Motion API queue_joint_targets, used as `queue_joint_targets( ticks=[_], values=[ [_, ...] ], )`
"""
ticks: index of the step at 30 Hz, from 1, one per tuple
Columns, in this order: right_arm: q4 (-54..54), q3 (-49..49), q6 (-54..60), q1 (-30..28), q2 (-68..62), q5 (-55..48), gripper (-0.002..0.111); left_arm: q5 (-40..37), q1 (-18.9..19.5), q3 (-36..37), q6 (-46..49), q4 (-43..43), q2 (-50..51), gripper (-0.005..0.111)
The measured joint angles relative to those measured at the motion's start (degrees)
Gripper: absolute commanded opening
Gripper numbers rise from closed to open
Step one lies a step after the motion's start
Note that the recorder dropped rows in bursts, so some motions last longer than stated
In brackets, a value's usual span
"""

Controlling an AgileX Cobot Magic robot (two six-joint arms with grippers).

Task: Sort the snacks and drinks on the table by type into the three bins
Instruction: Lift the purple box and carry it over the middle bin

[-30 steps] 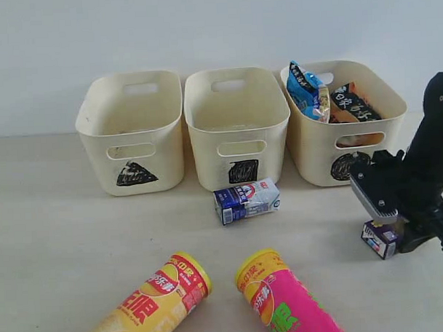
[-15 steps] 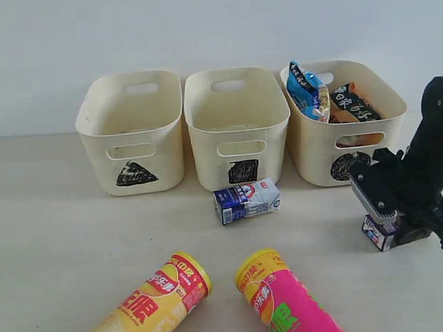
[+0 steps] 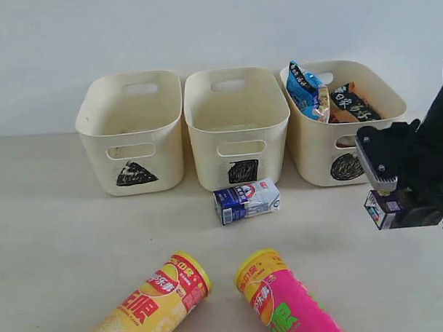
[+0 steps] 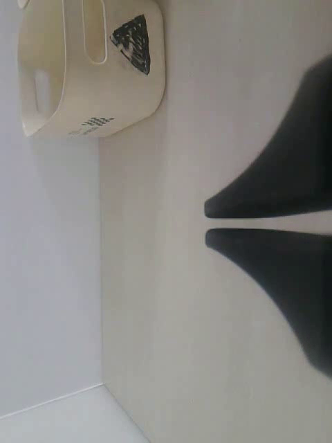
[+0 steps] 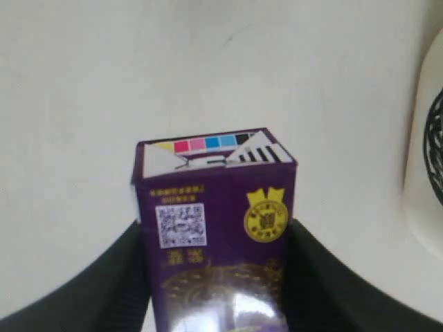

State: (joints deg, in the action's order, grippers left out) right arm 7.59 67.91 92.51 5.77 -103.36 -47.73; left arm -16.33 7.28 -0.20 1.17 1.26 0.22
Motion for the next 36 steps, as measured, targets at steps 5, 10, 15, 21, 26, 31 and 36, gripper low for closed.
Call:
queue_joint_targets(
  ticks=[5,10,15,21,26,31,36],
  values=[
    [1.6,0.0,-4.1,2.0,4.3,-4.1,0.001,0.0,0.0,0.0,0.0,0.0,0.0,0.004],
    [1.9,0.0,-12.4,7.1,7.5,-4.7,0.001,0.0,0.0,0.0,0.0,0.0,0.0,0.004],
    [1.9,0.0,-24.0,12.7,9.5,-2.6,0.000,0.0,0.0,0.0,0.0,0.0,0.0,0.004],
    [2.2,0.0,-37.3,17.1,9.5,3.1,0.000,0.0,0.0,0.0,0.0,0.0,0.0,0.004],
    [3.8,0.0,-43.5,18.1,9.5,9.3,0.000,0.0,0.0,0.0,0.0,0.0,0.0,0.004],
    [9.7,0.0,-46.7,18.2,9.5,17.9,0.000,0.0,0.0,0.0,0.0,0.0,0.0,0.004],
    [16.3,0.0,-46.7,18.2,9.5,26.6,0.000,0.0,0.0,0.0,0.0,0.0,0.0,0.004]
  ],
)
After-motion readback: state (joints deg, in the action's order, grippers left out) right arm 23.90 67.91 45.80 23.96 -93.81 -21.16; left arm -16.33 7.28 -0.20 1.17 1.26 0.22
